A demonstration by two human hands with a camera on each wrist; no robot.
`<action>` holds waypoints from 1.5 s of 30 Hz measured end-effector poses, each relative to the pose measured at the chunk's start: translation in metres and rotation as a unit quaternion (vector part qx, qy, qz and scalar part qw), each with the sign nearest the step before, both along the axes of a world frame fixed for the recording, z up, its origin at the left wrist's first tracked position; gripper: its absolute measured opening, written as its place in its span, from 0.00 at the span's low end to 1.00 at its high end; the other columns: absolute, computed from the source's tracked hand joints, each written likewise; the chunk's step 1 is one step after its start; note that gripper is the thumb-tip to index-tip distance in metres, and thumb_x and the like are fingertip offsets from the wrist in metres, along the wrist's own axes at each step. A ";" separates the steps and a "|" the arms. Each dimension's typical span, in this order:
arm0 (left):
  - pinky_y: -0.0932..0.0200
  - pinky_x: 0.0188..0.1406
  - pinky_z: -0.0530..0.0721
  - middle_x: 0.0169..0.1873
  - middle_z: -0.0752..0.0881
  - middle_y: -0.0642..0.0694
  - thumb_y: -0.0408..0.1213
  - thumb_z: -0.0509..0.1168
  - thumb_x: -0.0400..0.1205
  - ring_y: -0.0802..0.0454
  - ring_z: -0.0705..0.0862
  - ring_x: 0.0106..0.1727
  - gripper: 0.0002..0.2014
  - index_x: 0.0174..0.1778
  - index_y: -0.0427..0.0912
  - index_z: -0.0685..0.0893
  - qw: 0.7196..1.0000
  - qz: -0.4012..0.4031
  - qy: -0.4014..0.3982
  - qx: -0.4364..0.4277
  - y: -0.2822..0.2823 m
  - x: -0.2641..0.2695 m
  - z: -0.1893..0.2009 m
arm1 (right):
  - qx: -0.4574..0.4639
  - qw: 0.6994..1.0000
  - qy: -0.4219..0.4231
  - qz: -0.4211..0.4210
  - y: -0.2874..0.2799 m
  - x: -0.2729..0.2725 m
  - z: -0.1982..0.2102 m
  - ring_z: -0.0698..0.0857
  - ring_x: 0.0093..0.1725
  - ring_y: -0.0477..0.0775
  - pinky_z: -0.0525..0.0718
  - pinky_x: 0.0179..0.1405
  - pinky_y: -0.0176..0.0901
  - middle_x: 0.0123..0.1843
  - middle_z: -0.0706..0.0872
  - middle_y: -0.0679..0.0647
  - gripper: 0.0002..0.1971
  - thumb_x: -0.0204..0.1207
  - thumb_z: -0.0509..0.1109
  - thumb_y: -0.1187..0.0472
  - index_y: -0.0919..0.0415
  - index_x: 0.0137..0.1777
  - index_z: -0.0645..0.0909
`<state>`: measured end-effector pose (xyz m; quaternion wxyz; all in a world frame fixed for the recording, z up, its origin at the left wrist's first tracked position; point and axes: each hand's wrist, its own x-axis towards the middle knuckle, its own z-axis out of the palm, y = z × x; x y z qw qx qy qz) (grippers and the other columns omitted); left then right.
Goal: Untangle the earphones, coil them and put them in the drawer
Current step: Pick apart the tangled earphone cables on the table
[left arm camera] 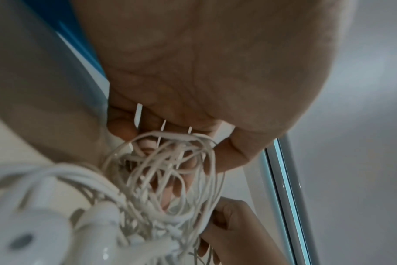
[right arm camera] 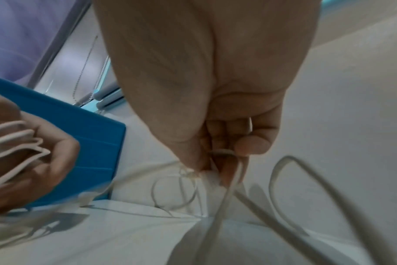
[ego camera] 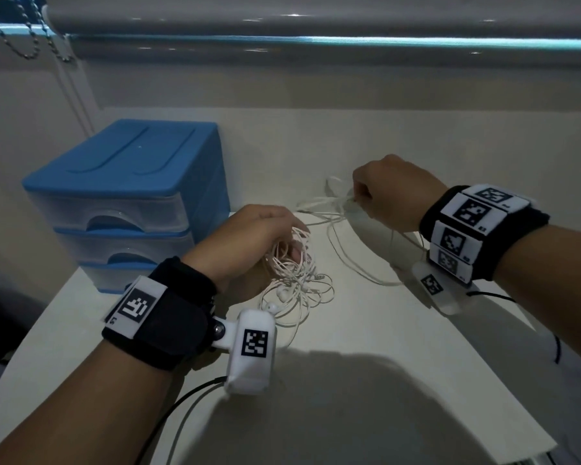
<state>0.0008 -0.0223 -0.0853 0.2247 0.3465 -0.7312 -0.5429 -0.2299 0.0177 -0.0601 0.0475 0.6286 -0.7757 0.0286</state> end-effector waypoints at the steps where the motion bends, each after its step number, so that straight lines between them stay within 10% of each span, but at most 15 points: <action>1: 0.65 0.35 0.82 0.34 0.91 0.39 0.27 0.58 0.84 0.54 0.87 0.34 0.14 0.51 0.34 0.91 0.999 0.016 0.021 0.023 0.001 -0.001 0.001 | -0.003 1.000 -0.018 0.009 -0.001 0.000 0.000 0.84 0.44 0.61 0.74 0.39 0.45 0.46 0.82 0.57 0.12 0.84 0.64 0.64 0.52 0.39 0.76; 6: 0.54 0.48 0.75 0.48 0.92 0.48 0.39 0.57 0.83 0.57 0.83 0.48 0.17 0.57 0.49 0.90 0.996 0.035 0.061 -0.047 -0.001 -0.002 0.004 | 0.034 0.994 -0.061 0.083 -0.001 0.008 -0.003 0.82 0.47 0.55 0.73 0.44 0.43 0.47 0.86 0.52 0.02 0.82 0.71 0.60 0.56 0.50 0.85; 13: 0.56 0.47 0.76 0.48 0.92 0.49 0.43 0.61 0.74 0.56 0.83 0.50 0.17 0.53 0.49 0.92 0.988 0.086 0.115 -0.052 -0.003 -0.003 0.006 | 0.003 0.995 -0.050 0.080 0.002 0.002 0.014 0.80 0.52 0.51 0.79 0.55 0.45 0.59 0.87 0.50 0.17 0.81 0.69 0.63 0.54 0.69 0.82; 18: 0.74 0.33 0.76 0.39 0.89 0.54 0.33 0.65 0.84 0.65 0.81 0.37 0.09 0.48 0.42 0.92 0.993 0.073 0.060 -0.076 -0.006 -0.003 0.001 | -0.074 0.980 -0.140 0.121 0.025 0.021 0.029 0.83 0.47 0.44 0.78 0.47 0.42 0.51 0.87 0.43 0.12 0.78 0.72 0.62 0.49 0.60 0.86; 22: 0.73 0.25 0.74 0.37 0.88 0.47 0.35 0.67 0.84 0.62 0.80 0.31 0.08 0.46 0.38 0.92 0.995 0.070 0.018 -0.072 -0.007 -0.003 -0.003 | 0.090 0.964 -0.201 0.146 0.039 0.048 0.025 0.87 0.45 0.39 0.83 0.50 0.40 0.49 0.89 0.40 0.11 0.78 0.76 0.47 0.45 0.58 0.87; 28: 0.55 0.44 0.81 0.38 0.90 0.42 0.40 0.67 0.84 0.54 0.85 0.39 0.10 0.44 0.39 0.91 0.999 0.031 0.016 -0.034 -0.004 -0.004 -0.004 | 0.086 0.942 -0.286 0.153 0.031 0.053 0.003 0.92 0.37 0.52 0.89 0.44 0.50 0.37 0.92 0.53 0.09 0.83 0.73 0.56 0.61 0.45 0.85; 33: 0.60 0.43 0.83 0.40 0.90 0.44 0.34 0.65 0.85 0.54 0.86 0.40 0.09 0.51 0.36 0.91 0.997 0.011 0.070 0.020 -0.004 -0.005 -0.003 | -0.044 0.846 -0.531 0.038 0.025 0.044 -0.001 0.89 0.31 0.55 0.87 0.34 0.45 0.35 0.88 0.65 0.07 0.85 0.70 0.66 0.69 0.45 0.83; 41: 0.56 0.46 0.83 0.42 0.92 0.42 0.25 0.69 0.84 0.53 0.88 0.42 0.10 0.58 0.37 0.90 0.991 0.030 0.126 -0.011 -0.002 -0.007 -0.007 | -0.102 0.738 -0.666 -0.033 0.026 0.041 -0.018 0.86 0.26 0.50 0.83 0.25 0.36 0.31 0.87 0.60 0.08 0.84 0.70 0.70 0.67 0.42 0.82; 45: 0.66 0.35 0.83 0.36 0.92 0.42 0.24 0.69 0.83 0.58 0.88 0.34 0.06 0.53 0.31 0.91 0.985 0.060 0.163 0.006 0.001 -0.008 -0.006 | -0.125 0.795 -0.592 -0.043 0.026 0.040 -0.024 0.88 0.37 0.53 0.83 0.30 0.40 0.48 0.90 0.57 0.10 0.77 0.74 0.71 0.59 0.55 0.86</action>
